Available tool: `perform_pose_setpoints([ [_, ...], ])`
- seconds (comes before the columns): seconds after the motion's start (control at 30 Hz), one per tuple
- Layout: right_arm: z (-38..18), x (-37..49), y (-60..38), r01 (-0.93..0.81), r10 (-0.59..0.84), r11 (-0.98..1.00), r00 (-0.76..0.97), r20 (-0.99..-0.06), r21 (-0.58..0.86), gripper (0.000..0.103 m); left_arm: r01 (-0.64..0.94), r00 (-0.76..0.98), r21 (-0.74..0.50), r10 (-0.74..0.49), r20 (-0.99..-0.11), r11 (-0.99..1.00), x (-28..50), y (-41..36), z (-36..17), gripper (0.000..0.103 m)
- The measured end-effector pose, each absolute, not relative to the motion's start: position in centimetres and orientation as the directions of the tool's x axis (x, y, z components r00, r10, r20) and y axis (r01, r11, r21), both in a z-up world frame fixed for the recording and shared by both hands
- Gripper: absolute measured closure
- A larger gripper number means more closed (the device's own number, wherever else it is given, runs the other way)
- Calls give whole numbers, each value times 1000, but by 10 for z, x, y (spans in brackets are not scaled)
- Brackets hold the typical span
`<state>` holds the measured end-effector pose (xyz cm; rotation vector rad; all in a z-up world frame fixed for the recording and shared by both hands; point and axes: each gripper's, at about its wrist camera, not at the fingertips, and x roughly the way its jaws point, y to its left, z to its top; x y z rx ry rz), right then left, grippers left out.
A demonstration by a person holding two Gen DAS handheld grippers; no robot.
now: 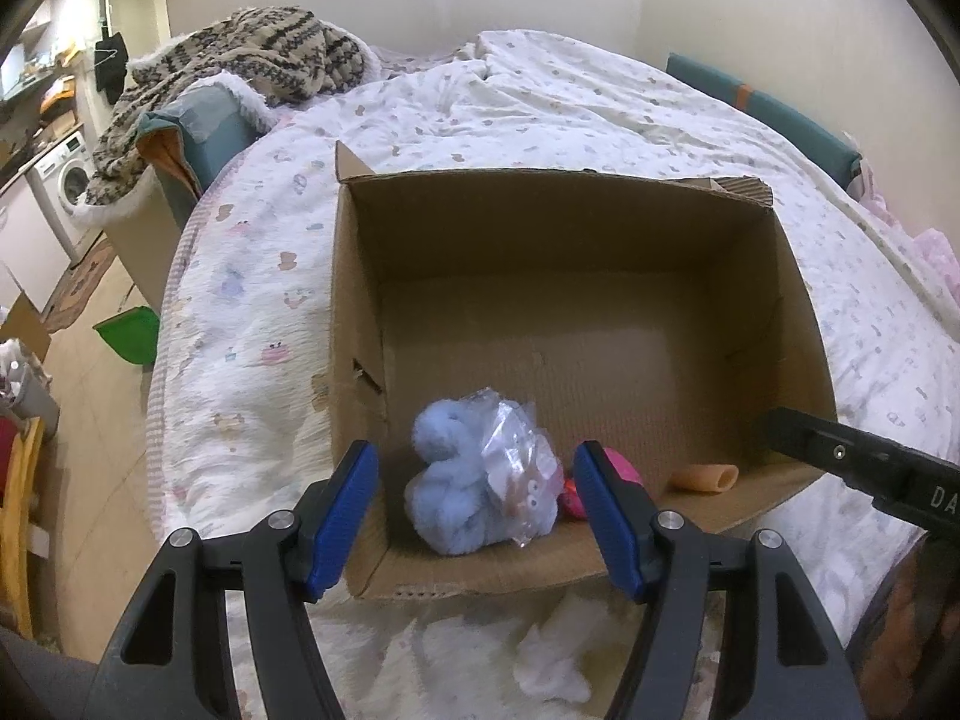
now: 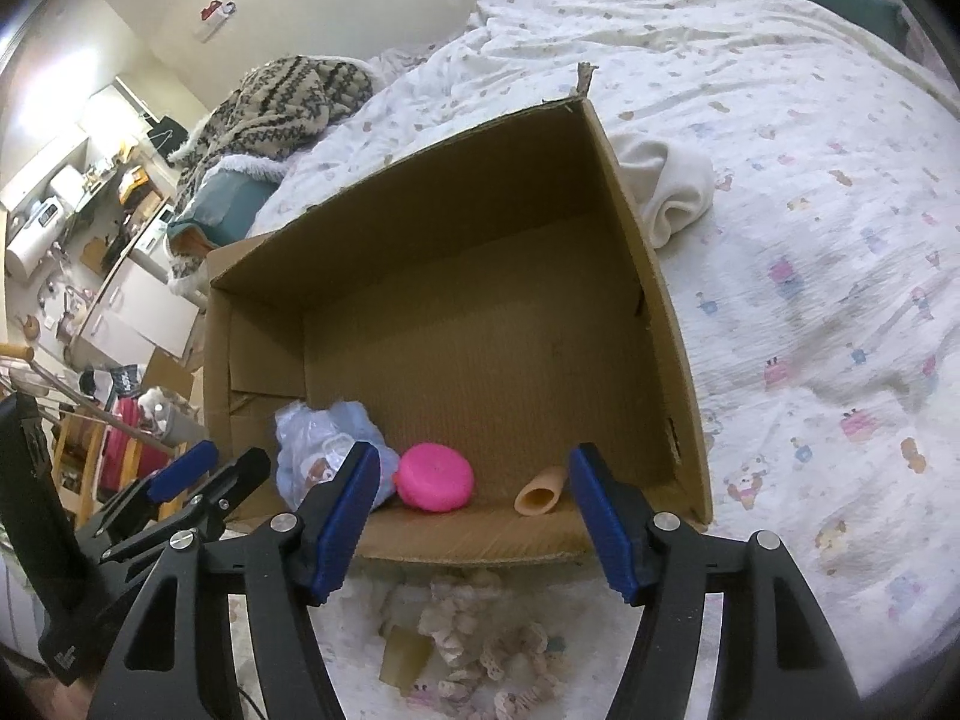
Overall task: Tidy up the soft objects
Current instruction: 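Lower both items into the box and open both tools, then withdraw both open tools from the box toward the remaining items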
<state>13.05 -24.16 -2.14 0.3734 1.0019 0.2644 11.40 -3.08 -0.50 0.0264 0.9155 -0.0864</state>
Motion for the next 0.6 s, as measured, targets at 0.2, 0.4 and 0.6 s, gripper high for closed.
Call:
perform_pose_setpoints([
  [0.2,-17,119,-245,-46,367,914,521,-771,404,33,65,613,-21,-56,-788,998,104,-23,2,38],
  [0.4,-13,107,-248,-39,345,923,525,-778,383,33,45,610,-34,-55,-791,998,92,-17,7,38],
  [0.6,-12,95,-254,-20,343,920,527,-777,393,33,37,611,-41,-55,-790,998,82,-15,10,38],
])
